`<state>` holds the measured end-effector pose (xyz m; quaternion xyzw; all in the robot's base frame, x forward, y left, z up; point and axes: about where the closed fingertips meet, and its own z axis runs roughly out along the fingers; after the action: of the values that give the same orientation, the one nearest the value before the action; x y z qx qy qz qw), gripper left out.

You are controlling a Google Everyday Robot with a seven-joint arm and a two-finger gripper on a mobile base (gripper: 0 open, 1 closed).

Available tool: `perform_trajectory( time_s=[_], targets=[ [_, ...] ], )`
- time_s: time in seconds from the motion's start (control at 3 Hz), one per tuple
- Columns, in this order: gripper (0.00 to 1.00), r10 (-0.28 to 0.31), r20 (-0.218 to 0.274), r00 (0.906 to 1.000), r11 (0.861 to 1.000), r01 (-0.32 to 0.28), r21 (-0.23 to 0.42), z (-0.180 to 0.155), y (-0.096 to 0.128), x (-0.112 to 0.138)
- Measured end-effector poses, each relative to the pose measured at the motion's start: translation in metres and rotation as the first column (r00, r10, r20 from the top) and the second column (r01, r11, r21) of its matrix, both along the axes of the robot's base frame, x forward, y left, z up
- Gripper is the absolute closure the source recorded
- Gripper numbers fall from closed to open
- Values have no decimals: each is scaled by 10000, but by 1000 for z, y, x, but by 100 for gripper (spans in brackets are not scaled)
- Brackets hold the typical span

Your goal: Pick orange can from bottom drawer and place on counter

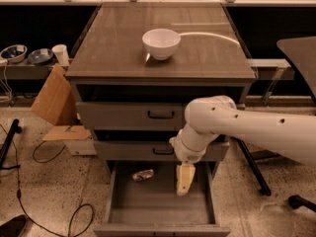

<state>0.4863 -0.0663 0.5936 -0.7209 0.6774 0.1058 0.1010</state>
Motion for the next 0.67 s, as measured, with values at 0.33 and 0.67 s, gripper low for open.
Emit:
perform_trajectory(
  time_s=[0.33,0.67],
  targets=[
    [0,-472,-516,9976,9982,491,347,-39,1,-2],
    [0,-1024,-1063,9890,9896,1122,900,-75,5,-6]
  ],
)
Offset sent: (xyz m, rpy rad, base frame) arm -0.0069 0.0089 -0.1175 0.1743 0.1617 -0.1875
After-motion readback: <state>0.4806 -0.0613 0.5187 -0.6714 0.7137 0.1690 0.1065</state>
